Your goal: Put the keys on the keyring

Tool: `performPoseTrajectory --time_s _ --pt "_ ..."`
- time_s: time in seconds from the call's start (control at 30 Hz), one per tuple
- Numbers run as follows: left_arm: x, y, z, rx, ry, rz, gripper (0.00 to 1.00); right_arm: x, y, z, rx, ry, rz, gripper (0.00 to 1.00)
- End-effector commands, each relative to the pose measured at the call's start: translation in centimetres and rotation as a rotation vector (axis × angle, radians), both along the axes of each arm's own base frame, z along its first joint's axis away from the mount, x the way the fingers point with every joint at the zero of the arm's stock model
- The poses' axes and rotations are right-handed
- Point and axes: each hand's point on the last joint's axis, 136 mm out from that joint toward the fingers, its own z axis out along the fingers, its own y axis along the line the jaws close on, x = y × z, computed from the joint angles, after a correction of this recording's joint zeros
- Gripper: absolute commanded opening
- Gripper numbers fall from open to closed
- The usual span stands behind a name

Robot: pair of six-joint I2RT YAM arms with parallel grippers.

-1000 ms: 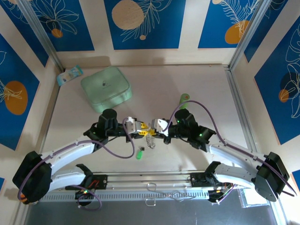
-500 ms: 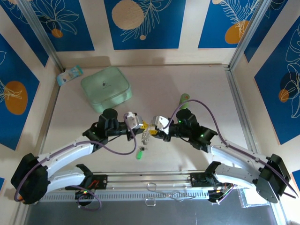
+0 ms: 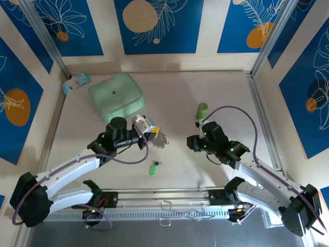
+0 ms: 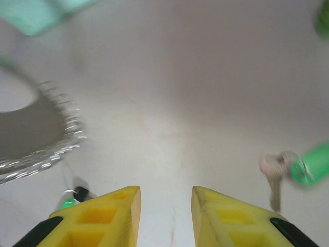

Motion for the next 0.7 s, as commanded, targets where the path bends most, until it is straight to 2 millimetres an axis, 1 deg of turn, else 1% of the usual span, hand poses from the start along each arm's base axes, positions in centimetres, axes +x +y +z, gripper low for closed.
performPoseTrajectory --time_s 0.0,0.07,0.2,0.4,0.47,0.67 --pt "0.1 -0.1 1.6 -0.046 -0.058 -0.002 0.00 -1.3 -1.9 -2.8 0.022 0.278 -0.164 0.33" --pt "-0.2 -0.4 1.5 -0.040 -0.058 -0.033 0.00 -0.8 -2.3 -3.4 0.023 0.331 -0.176 0.33" --pt "-0.5 -1.1 1.2 -0.028 -0.044 -0.082 0.00 0.1 -3.1 -4.1 0.002 0.366 -0.198 0.33" --pt "-0.4 -1.5 1.0 -0.012 -0.049 -0.105 0.00 0.4 -4.4 -5.5 -0.037 0.388 -0.239 0.33" --pt "-0.3 -1.6 1.0 -0.008 -0.047 -0.105 0.00 0.8 -4.8 -5.8 -0.053 0.389 -0.251 0.34" --pt "-0.3 -1.7 1.0 -0.012 -0.042 -0.106 0.00 3.8 -5.0 -6.1 -0.080 0.332 -0.207 0.33"
